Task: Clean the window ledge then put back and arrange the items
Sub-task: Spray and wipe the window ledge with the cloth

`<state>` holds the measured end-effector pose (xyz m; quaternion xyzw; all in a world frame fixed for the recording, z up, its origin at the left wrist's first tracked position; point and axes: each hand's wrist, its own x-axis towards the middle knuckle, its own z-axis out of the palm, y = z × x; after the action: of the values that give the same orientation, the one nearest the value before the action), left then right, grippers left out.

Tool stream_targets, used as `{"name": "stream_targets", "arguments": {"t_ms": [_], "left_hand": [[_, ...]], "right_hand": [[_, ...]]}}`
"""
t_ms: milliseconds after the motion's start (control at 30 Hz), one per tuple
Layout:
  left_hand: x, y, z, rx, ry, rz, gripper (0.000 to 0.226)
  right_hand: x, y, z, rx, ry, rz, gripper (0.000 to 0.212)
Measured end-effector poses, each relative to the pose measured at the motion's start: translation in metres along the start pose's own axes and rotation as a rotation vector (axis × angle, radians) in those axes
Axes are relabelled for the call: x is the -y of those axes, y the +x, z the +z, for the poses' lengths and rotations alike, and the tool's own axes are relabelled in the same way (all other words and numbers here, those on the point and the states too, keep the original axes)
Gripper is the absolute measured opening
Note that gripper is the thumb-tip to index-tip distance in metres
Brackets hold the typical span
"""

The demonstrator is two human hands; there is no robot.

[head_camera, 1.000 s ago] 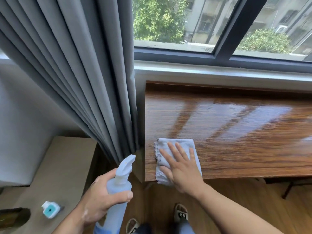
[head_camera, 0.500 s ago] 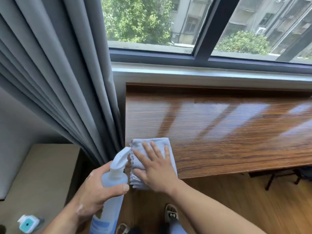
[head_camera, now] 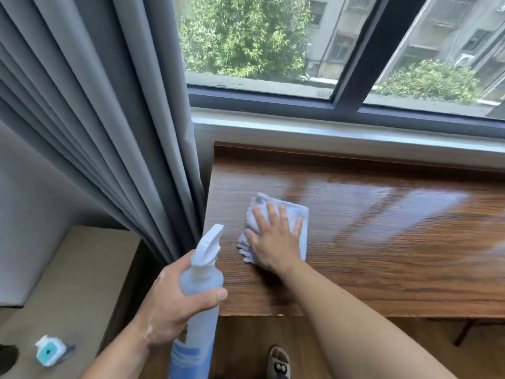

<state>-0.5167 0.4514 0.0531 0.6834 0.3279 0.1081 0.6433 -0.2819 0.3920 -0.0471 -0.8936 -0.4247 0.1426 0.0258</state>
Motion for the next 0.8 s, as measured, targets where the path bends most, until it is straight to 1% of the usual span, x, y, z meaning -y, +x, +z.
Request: {"name": "stream_targets", "arguments": {"t_ms": [100, 133, 167, 200, 267, 367, 433, 467, 500, 533, 600, 667, 700, 733, 800], "left_hand": [[0.001, 0.001, 0.002, -0.015, -0.004, 0.002, 0.045], [0.001, 0.003, 0.002, -0.014, -0.007, -0.002, 0.046], [0.001, 0.004, 0.003, -0.011, -0.009, -0.011, 0.048], [0.003, 0.006, 0.004, -0.017, -0.014, -0.027, 0.053], [0.009, 0.007, 0.001, -0.027, -0.021, -0.046, 0.063], [0.012, 0.004, 0.0, -0.033, -0.017, -0.063, 0.071], [0.011, 0.0, -0.003, -0.033, -0.016, -0.063, 0.068], [0.011, -0.002, -0.005, -0.031, -0.017, -0.063, 0.065], [0.009, -0.003, -0.007, -0.021, -0.013, -0.058, 0.064], [0.008, -0.004, -0.009, -0.016, -0.008, -0.053, 0.064], [0.004, -0.005, -0.012, -0.013, -0.017, -0.04, 0.069], [-0.001, -0.003, -0.014, -0.019, -0.03, -0.018, 0.081], [-0.004, -0.001, -0.014, -0.01, -0.026, -0.007, 0.089], [-0.007, 0.001, -0.015, -0.002, -0.026, 0.002, 0.094], [-0.012, 0.004, -0.013, 0.027, -0.042, 0.024, 0.095]], "right_hand": [[0.041, -0.024, 0.008, 0.083, -0.07, -0.311, 0.065], [0.041, -0.028, 0.008, 0.103, -0.067, -0.374, 0.065], [0.034, -0.027, 0.007, 0.112, -0.052, -0.397, 0.067], [0.02, -0.021, 0.004, 0.106, -0.045, -0.379, 0.07], [-0.018, 0.0, -0.005, 0.059, -0.039, -0.23, 0.079], [-0.082, 0.032, -0.026, 0.016, -0.004, 0.109, 0.075], [-0.096, 0.041, -0.031, 0.014, 0.022, 0.226, 0.071], [-0.09, 0.04, -0.028, 0.012, 0.029, 0.243, 0.071], [-0.078, 0.034, -0.023, 0.004, 0.034, 0.228, 0.072], [-0.06, 0.023, -0.015, -0.003, 0.031, 0.172, 0.076], [-0.017, -0.012, 0.005, -0.009, 0.011, -0.024, 0.077], [0.015, -0.053, 0.024, -0.046, -0.022, -0.218, 0.071], [0.021, -0.069, 0.031, -0.073, -0.039, -0.274, 0.069], [0.019, -0.081, 0.035, -0.07, -0.061, -0.288, 0.069], [-0.007, -0.092, 0.034, -0.07, -0.079, -0.26, 0.069]]}}
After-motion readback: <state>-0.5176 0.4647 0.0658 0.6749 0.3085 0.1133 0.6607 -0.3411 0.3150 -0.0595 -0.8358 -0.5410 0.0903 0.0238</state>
